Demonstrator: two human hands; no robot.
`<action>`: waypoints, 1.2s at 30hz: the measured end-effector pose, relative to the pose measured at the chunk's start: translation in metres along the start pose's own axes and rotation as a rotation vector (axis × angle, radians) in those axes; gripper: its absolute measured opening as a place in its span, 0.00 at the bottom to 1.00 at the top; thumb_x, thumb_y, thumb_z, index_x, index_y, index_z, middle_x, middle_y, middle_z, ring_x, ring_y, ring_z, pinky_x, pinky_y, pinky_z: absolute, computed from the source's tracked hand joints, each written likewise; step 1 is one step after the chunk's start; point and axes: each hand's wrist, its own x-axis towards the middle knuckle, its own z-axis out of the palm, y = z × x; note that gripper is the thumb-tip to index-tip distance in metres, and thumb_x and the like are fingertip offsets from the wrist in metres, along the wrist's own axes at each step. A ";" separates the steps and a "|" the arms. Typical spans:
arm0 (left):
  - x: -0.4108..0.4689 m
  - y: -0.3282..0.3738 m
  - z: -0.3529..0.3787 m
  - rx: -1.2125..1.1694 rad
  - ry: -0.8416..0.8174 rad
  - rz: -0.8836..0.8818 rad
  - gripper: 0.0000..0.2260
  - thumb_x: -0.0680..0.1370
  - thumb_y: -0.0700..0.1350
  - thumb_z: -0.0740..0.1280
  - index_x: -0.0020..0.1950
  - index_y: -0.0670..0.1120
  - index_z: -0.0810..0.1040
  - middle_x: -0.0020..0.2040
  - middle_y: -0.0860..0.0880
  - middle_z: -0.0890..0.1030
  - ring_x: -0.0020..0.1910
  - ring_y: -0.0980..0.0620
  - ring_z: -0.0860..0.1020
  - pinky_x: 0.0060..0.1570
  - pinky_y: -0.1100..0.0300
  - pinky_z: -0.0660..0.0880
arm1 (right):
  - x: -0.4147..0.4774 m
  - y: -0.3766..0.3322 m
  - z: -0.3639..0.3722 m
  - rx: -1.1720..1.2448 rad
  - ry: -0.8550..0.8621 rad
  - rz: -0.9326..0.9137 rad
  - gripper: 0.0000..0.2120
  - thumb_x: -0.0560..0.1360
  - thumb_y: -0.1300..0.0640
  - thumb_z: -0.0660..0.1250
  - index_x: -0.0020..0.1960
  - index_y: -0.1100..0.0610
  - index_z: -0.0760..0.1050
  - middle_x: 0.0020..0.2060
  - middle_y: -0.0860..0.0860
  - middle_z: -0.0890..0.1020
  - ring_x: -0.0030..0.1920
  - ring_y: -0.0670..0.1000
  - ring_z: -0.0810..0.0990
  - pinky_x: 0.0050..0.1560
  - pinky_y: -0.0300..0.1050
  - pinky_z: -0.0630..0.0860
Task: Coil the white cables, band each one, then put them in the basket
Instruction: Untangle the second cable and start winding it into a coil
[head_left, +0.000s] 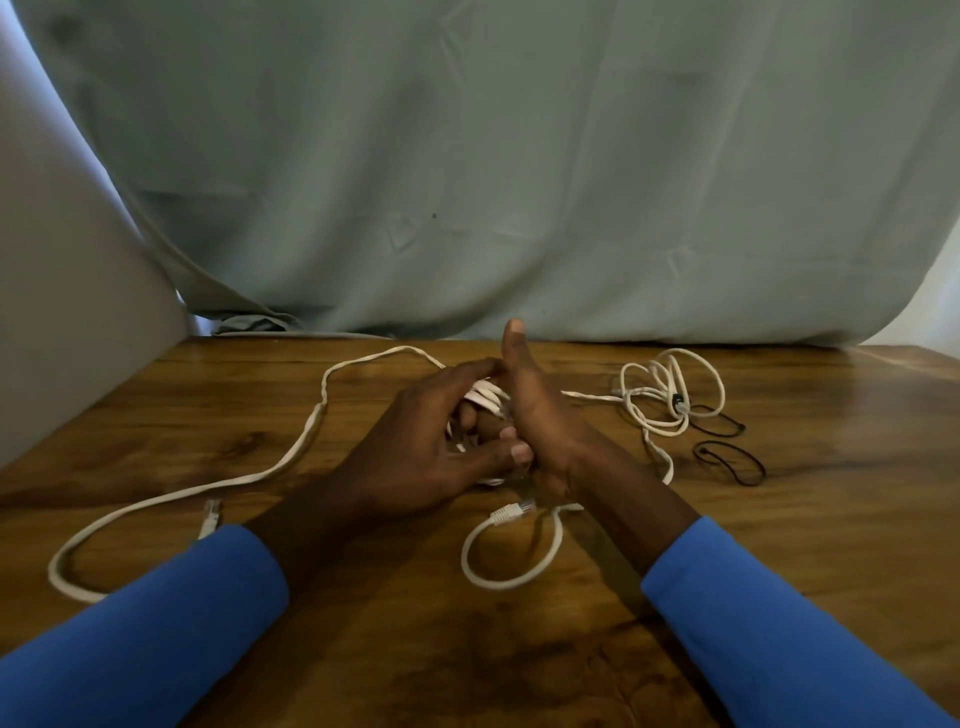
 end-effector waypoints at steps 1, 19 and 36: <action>0.000 0.000 0.002 0.023 0.019 -0.009 0.36 0.70 0.69 0.71 0.76 0.57 0.70 0.58 0.59 0.82 0.57 0.59 0.80 0.57 0.50 0.79 | 0.000 -0.001 0.000 -0.002 0.018 0.009 0.45 0.74 0.21 0.42 0.32 0.60 0.74 0.24 0.52 0.65 0.20 0.47 0.63 0.25 0.37 0.64; -0.001 0.021 0.009 -0.148 0.087 0.036 0.04 0.85 0.44 0.64 0.56 0.47 0.78 0.38 0.55 0.83 0.39 0.54 0.84 0.40 0.56 0.81 | 0.004 -0.004 -0.015 0.072 -0.088 0.032 0.43 0.72 0.19 0.43 0.40 0.57 0.75 0.25 0.53 0.70 0.19 0.46 0.67 0.21 0.31 0.60; 0.010 -0.013 -0.007 -0.351 0.533 -0.130 0.04 0.86 0.45 0.62 0.56 0.52 0.75 0.45 0.51 0.81 0.41 0.56 0.79 0.42 0.58 0.74 | 0.018 0.019 -0.006 -0.794 0.194 -0.838 0.14 0.84 0.49 0.64 0.68 0.50 0.76 0.50 0.43 0.84 0.49 0.44 0.83 0.50 0.42 0.78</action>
